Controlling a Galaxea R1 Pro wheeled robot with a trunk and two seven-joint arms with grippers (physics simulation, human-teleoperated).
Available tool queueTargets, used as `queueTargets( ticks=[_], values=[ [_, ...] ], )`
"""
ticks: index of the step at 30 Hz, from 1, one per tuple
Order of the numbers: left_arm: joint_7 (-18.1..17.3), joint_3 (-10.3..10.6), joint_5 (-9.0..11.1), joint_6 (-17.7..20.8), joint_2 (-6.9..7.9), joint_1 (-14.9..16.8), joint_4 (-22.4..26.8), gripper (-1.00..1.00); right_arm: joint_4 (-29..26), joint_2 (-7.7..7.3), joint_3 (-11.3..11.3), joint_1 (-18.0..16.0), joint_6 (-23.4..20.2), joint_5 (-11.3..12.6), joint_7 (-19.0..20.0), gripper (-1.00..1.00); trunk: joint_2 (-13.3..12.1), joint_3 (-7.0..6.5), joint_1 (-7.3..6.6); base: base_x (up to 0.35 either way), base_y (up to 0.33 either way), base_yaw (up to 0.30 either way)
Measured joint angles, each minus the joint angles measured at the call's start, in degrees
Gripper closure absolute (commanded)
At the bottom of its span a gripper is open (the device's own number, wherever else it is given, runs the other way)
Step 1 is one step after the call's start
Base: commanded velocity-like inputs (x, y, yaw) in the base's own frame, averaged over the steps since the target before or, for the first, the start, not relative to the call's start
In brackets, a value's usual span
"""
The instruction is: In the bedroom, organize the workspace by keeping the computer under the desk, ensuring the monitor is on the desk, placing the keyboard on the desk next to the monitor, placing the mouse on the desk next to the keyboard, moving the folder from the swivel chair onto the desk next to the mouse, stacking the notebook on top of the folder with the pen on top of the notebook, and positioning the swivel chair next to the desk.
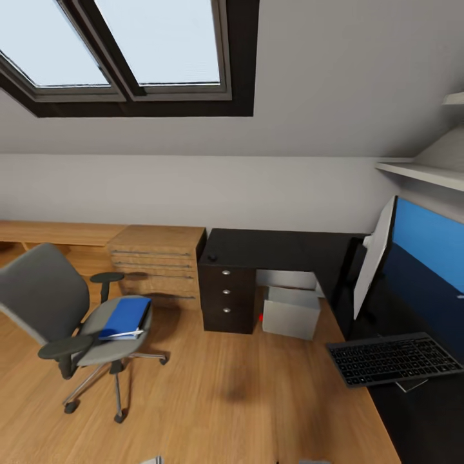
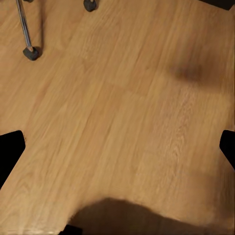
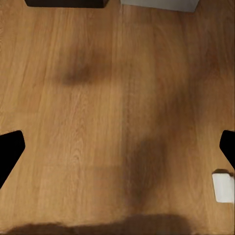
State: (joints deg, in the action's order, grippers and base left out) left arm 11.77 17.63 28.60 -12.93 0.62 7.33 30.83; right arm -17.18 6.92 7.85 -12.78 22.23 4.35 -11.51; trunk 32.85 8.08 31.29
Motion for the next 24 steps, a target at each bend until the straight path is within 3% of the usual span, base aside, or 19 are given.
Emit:
queueTargets(
  ticks=[6,12,15,24],
  values=[
    [-0.01,0.0,-0.01,0.0,0.04,0.0,-0.01,-1.0,0.0,-0.04,0.0,0.0,0.04,-1.21,0.12,-1.0,0.0,0.0,-0.01,-0.288,-0.159,0.0],
    [0.0,0.0,-0.01,0.0,0.02,0.0,-0.01,-1.0,-0.06,-0.04,-0.02,0.0,0.12,-4.47,0.28,-1.0,0.0,0.0,-0.01,-0.231,-0.246,0.0],
    [0.0,0.0,0.02,0.01,0.07,0.0,0.01,-1.0,-0.02,-0.07,0.07,0.0,0.15,-7.0,0.27,-1.0,-0.02,0.0,-0.02,-0.092,-0.088,0.0],
    [0.24,-0.08,0.0,-0.01,0.02,0.0,-0.07,-1.0,-0.01,-0.06,0.07,0.0,0.16,-8.1,0.28,-1.0,-0.78,-0.35,-0.47,-0.014,-0.013,0.0]
  ],
)
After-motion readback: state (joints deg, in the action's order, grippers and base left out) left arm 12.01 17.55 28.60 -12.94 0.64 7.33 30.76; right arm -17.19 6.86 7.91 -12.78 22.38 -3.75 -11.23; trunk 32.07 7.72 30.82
